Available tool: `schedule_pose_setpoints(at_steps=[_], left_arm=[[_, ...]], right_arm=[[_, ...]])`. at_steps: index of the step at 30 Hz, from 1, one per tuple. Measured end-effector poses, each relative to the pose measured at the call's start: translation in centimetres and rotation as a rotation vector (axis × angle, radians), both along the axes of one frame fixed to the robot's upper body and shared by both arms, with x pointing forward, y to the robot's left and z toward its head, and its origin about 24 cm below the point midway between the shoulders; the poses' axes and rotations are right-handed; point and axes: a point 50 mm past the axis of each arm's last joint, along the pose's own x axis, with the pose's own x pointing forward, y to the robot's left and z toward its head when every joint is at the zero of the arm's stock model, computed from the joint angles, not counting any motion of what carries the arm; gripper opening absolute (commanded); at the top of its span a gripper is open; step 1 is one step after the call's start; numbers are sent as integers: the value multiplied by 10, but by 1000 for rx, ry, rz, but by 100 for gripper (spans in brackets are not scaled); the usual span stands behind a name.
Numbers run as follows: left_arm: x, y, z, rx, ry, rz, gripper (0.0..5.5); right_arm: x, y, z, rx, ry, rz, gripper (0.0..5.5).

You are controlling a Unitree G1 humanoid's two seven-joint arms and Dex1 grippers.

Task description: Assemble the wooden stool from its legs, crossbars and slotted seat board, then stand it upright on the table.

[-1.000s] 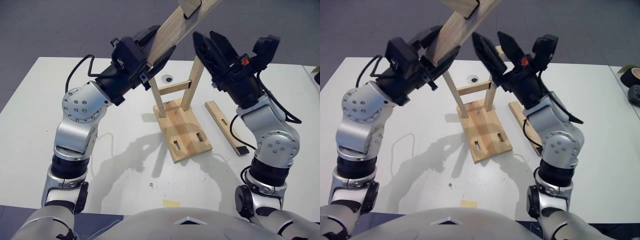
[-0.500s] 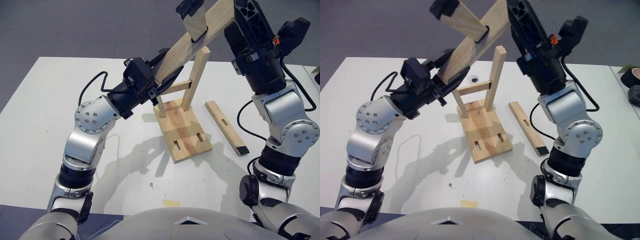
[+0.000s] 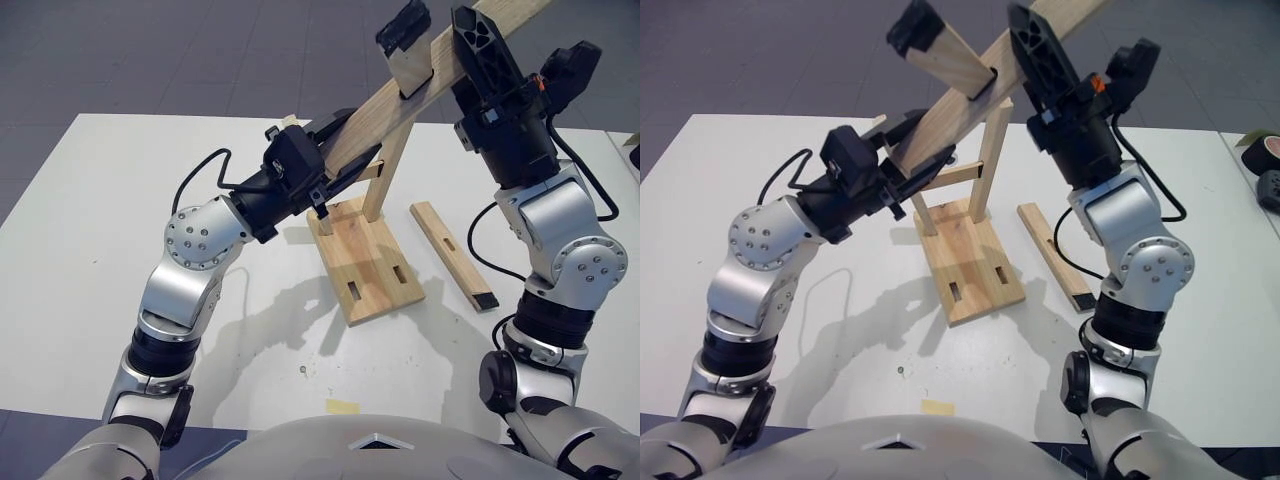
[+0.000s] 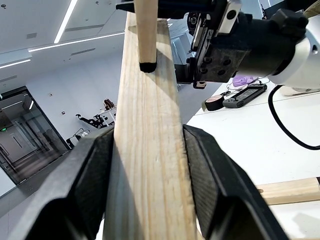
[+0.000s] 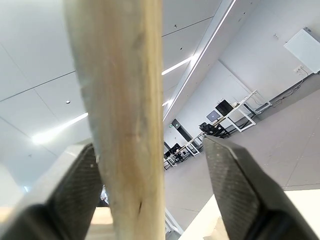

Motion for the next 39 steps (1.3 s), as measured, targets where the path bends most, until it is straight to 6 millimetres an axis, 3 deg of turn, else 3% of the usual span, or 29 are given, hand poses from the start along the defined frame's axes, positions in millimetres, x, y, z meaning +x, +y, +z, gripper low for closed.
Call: schedule_pose_setpoints(at_steps=[11,19,20,23,28,32,36,39], left_arm=[[4,1,-1,40,-17,26,206],[6,4,-2,87,-32,20,206],[7,5,-3,92,-29,22,243],[8,10,2,82,-57,40,282],[8,33,22,-48,-43,104,372],[-3,54,44,-191,2,88,436],[2,90,69,-330,-39,307,494],[8,107,61,-390,-16,489,540]], right_arm=[[1,4,-5,8,18,0,101],[-2,6,-11,10,48,-43,102],[-1,7,-12,11,55,-47,102],[2,2,-16,3,96,-116,102],[4,-33,-28,20,181,-321,102],[-7,-59,-41,-35,230,-407,102],[-28,-80,-65,-153,314,-451,102],[-40,-87,-90,-259,402,-477,102]])
